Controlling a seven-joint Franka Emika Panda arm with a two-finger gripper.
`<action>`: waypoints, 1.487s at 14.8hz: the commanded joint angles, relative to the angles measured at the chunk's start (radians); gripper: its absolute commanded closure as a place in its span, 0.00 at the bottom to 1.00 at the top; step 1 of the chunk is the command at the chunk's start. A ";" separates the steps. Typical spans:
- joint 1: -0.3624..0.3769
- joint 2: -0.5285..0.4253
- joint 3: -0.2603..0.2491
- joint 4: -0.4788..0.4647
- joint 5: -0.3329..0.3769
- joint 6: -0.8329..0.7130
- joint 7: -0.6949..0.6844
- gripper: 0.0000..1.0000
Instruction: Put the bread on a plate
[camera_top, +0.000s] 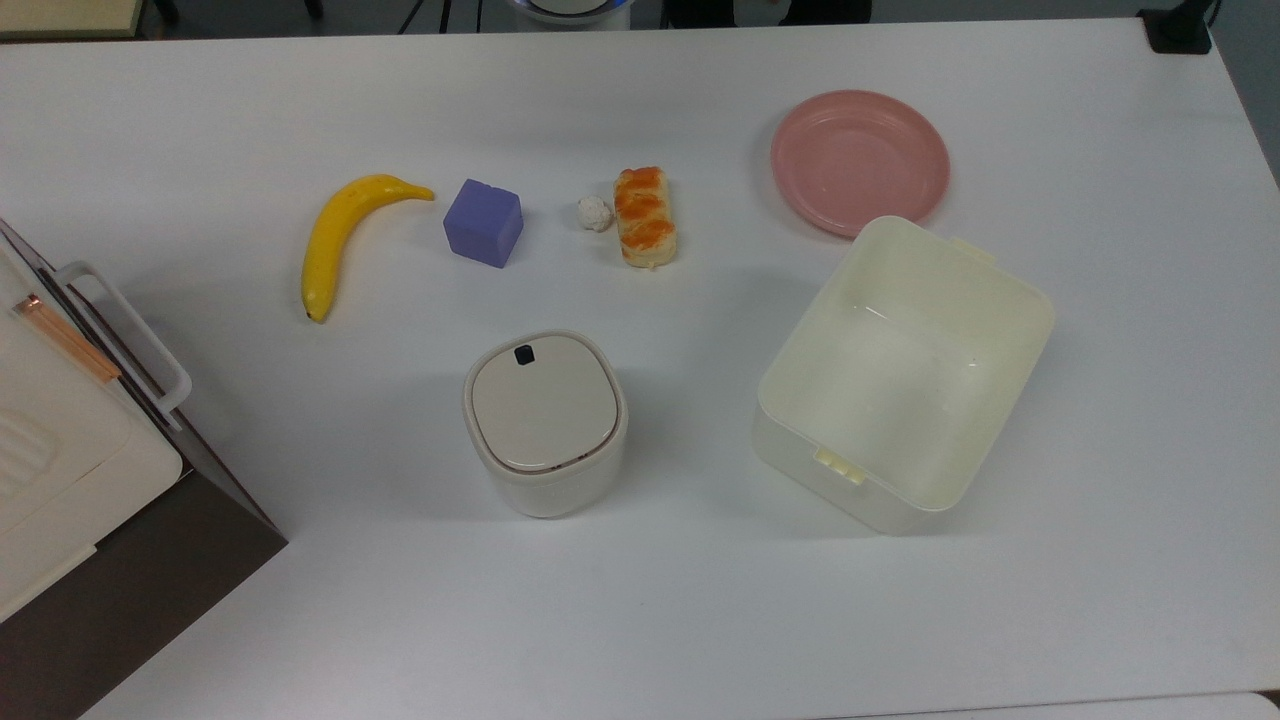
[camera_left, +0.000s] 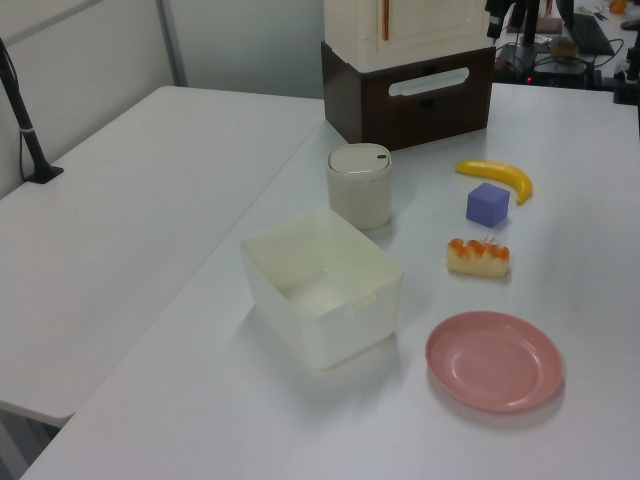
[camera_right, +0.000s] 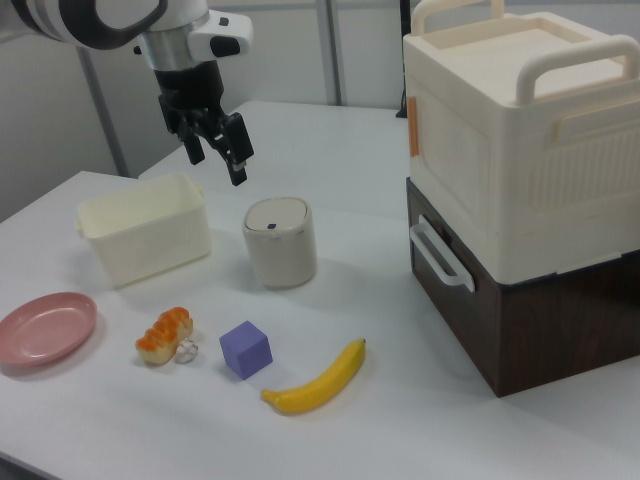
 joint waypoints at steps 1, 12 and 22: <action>0.013 -0.006 -0.020 0.014 -0.032 -0.059 -0.065 0.00; 0.018 -0.003 -0.040 0.022 -0.023 -0.050 -0.073 0.00; 0.021 0.004 -0.044 0.025 -0.035 -0.055 -0.054 0.00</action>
